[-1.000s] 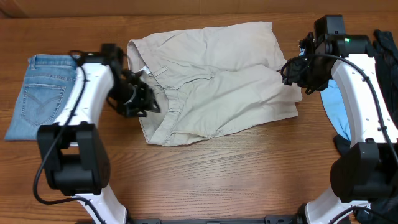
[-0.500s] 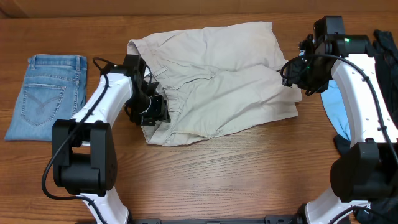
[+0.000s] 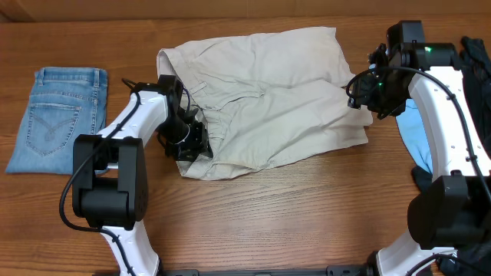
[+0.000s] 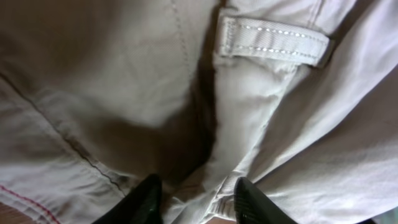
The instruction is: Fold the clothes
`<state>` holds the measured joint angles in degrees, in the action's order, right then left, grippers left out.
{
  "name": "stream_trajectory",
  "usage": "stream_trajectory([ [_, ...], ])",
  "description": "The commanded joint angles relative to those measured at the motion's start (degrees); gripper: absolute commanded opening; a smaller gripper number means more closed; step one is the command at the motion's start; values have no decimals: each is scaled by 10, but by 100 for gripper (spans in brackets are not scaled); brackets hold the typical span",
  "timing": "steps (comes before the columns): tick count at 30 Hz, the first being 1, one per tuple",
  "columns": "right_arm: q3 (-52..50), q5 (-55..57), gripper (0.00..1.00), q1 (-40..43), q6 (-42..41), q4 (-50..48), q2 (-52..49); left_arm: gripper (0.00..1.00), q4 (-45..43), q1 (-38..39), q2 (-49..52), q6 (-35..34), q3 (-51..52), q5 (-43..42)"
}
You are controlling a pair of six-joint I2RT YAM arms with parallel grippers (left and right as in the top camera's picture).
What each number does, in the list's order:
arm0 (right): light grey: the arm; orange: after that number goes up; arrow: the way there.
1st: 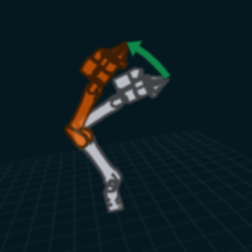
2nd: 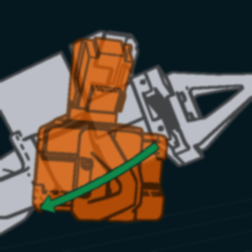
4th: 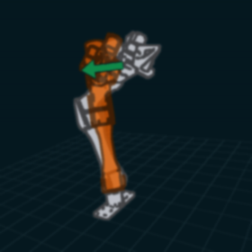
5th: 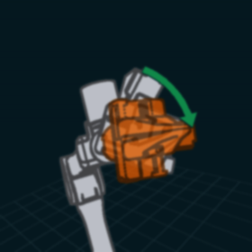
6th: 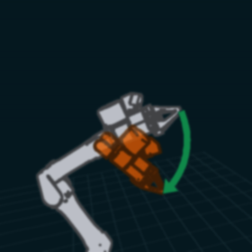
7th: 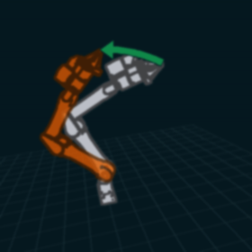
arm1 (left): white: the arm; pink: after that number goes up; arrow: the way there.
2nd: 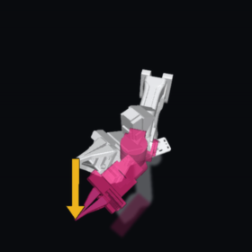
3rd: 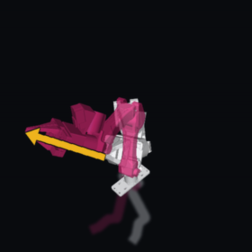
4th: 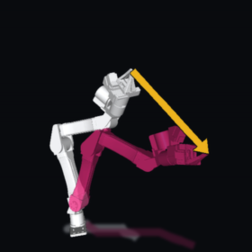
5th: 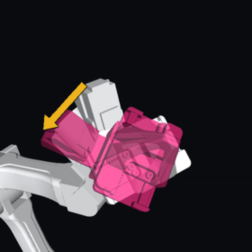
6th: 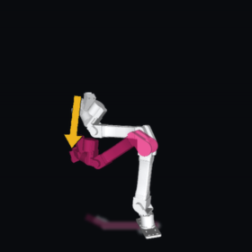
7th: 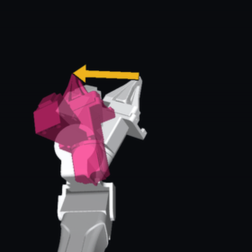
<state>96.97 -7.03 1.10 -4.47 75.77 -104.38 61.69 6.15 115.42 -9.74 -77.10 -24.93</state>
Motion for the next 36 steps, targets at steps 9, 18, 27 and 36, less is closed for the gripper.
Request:
stream_trajectory([
  [9, -1, 10, 62, 3, -3, 40, 6, 4, 97, -55, -5, 48, -56, 25],
  [18, -46, -17, 66, 2, -3, 71, 6, 4, 122, -188, -56, 33, -113, -4],
  [27, -235, -94, 65, -37, -1, -4, 6, 4, 136, -170, -56, 52, -104, 23],
  [36, -384, -128, 64, -85, -3, -168, 6, 4, 138, -166, -56, 50, -104, 42],
])
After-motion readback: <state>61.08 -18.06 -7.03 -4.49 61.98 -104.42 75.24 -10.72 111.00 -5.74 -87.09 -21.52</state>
